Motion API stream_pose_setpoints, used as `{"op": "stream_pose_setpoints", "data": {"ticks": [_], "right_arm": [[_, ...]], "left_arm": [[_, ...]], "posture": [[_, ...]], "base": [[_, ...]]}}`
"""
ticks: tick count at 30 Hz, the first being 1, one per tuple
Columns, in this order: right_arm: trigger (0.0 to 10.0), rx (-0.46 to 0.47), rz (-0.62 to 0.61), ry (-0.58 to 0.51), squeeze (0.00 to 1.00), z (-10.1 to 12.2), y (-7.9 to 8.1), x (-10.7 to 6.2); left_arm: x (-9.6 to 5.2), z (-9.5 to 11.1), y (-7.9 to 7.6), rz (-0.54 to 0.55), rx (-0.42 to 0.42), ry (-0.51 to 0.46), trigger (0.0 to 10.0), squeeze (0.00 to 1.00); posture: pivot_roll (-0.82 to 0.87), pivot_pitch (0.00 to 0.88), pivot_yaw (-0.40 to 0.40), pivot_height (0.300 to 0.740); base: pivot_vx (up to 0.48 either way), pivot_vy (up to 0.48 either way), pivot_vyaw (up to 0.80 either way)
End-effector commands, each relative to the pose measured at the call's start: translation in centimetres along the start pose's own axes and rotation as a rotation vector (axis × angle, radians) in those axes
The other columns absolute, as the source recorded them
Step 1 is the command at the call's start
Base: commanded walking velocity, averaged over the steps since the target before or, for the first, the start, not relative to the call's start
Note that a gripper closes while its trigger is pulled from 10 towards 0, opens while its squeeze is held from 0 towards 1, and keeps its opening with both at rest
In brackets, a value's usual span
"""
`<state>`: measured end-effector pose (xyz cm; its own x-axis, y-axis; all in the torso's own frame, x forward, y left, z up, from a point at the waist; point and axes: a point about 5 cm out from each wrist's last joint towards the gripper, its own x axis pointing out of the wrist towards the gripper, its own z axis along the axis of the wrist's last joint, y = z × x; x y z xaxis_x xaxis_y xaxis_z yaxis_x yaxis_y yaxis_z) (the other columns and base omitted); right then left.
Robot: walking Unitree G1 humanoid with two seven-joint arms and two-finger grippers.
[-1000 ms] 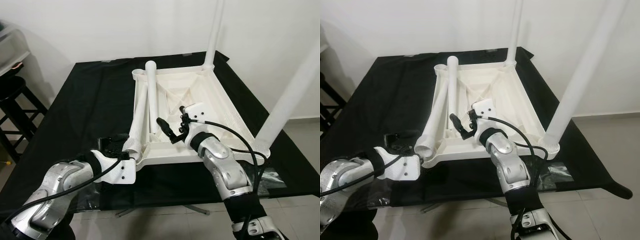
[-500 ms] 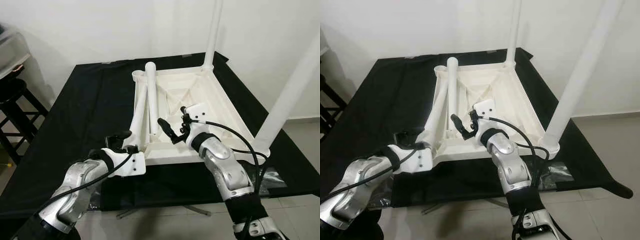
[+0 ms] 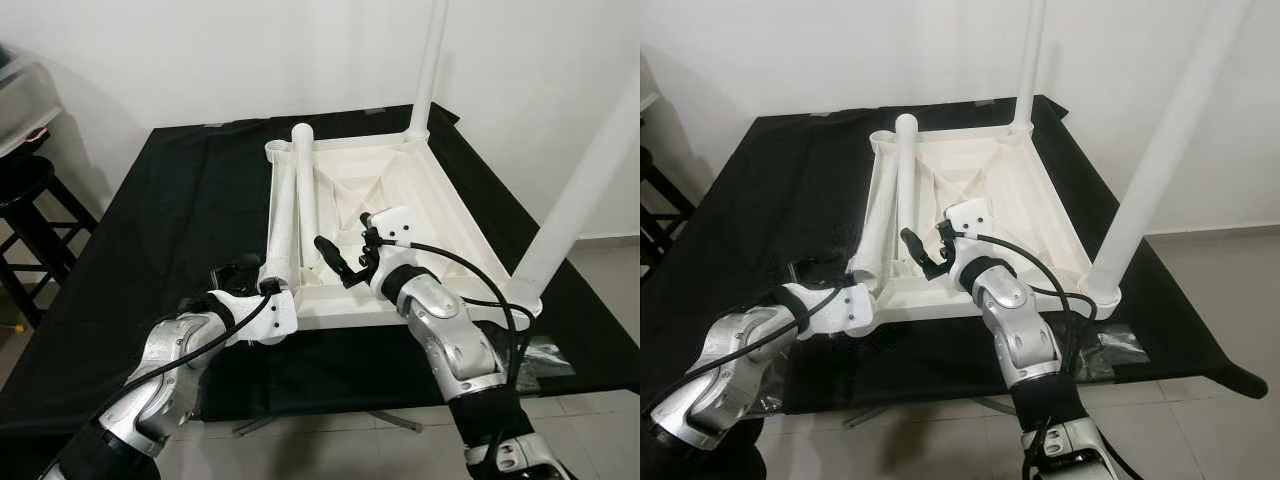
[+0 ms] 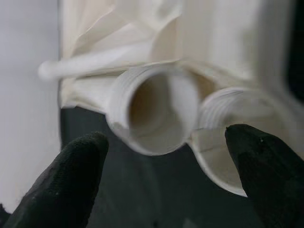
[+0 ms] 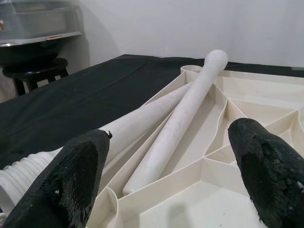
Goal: Building children table
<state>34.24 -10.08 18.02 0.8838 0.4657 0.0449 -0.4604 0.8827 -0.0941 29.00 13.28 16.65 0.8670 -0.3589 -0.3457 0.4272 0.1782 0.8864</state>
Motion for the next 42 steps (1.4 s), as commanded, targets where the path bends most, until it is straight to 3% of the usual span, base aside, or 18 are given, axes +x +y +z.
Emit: {"op": "stream_pose_setpoints", "data": {"ticks": [1,3,8,15,19,25,42], "right_arm": [[10.0,0.006,0.009,0.009,0.0,-0.2,0.3,0.1],[10.0,0.008,0.011,0.01,0.0,-0.2,0.4,0.1],[10.0,0.01,0.013,0.01,0.0,-0.2,0.5,0.1],[10.0,0.012,0.015,0.006,0.0,-0.1,0.5,0.1],[10.0,0.013,0.014,0.005,0.0,-0.1,0.5,0.1],[10.0,0.012,0.011,0.0,0.0,0.0,0.4,0.1],[10.0,0.01,0.009,-0.003,0.0,0.2,0.4,0.2]], "left_arm": [[-0.7,0.1,-0.4,-0.059,0.004,-0.02,10.0,0.0],[-1.7,0.2,0.1,-0.095,0.01,-0.046,10.0,0.0],[-2.2,0.0,1.2,-0.068,0.009,-0.04,10.0,0.0],[-1.4,-0.2,3.3,0.113,-0.015,-0.003,10.0,0.0],[-1.2,-0.3,3.2,0.114,-0.016,0.009,10.0,0.0],[-0.3,-1.0,1.8,0.065,-0.019,0.048,10.0,0.0],[1.8,-0.8,1.1,0.069,-0.05,0.054,10.0,0.0]], "posture": [[-0.01,0.079,0.054,0.74],[0.0,0.079,0.053,0.74],[0.0,0.08,0.052,0.74],[-0.01,0.08,0.052,0.74],[-0.01,0.08,0.052,0.74],[-0.01,0.08,0.054,0.74],[-0.02,0.083,0.056,0.74]], "base": [[0.0,0.0,0.0],[0.0,0.0,0.0],[0.0,0.0,0.0],[0.0,0.0,0.0],[0.0,0.0,0.0],[0.0,0.0,0.0],[0.0,0.0,0.0]]}}
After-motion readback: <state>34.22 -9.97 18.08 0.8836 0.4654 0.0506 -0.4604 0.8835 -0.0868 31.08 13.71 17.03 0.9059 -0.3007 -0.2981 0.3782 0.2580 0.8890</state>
